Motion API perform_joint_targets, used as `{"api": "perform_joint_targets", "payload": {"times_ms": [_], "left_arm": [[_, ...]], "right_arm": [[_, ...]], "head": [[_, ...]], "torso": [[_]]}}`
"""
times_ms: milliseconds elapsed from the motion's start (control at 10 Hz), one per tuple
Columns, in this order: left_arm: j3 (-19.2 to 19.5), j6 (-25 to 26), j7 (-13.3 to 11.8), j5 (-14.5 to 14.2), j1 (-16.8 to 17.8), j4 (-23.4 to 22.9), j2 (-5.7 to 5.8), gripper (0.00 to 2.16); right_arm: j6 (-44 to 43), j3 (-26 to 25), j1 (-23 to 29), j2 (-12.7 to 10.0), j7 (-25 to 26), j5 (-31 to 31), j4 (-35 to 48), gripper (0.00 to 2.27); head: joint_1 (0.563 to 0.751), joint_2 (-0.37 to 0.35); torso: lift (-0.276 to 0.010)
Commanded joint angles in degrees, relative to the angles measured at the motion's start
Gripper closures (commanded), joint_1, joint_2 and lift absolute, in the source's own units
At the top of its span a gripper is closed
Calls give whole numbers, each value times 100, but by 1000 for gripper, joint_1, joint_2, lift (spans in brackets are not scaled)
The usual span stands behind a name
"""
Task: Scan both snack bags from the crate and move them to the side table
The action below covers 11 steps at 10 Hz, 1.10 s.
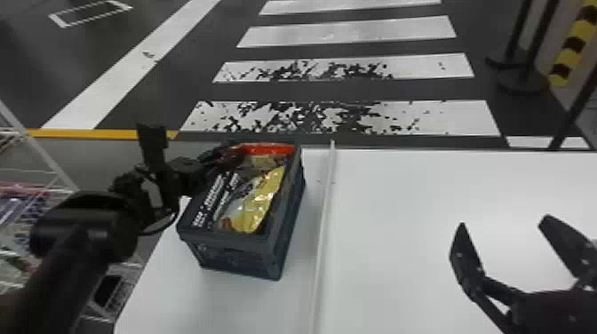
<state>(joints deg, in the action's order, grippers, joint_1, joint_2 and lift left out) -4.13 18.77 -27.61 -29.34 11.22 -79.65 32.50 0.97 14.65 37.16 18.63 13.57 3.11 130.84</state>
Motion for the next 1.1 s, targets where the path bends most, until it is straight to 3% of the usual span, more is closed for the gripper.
{"api": "perform_joint_targets", "payload": {"times_ms": [0, 300, 500, 1000], "left_arm": [[8, 0, -8, -2, -23, -16, 19, 1804], [61, -246, 71, -37, -111, -130, 37, 1885], [158, -528, 247, -54, -331, -499, 63, 1946], [597, -299, 625, -213, -885, -1773, 230, 1976]], "right_arm": [[-84, 38, 2, 0, 5, -30, -6, 107], [-312, 99, 28, -18, 5, -100, -32, 107], [-312, 214, -7, -35, 5, -188, -94, 107], [-312, 275, -60, -35, 5, -258, -103, 107]], "head": [[695, 202], [695, 211], [695, 217], [695, 218]], "torso": [[-95], [-95], [-95], [-95]]}}
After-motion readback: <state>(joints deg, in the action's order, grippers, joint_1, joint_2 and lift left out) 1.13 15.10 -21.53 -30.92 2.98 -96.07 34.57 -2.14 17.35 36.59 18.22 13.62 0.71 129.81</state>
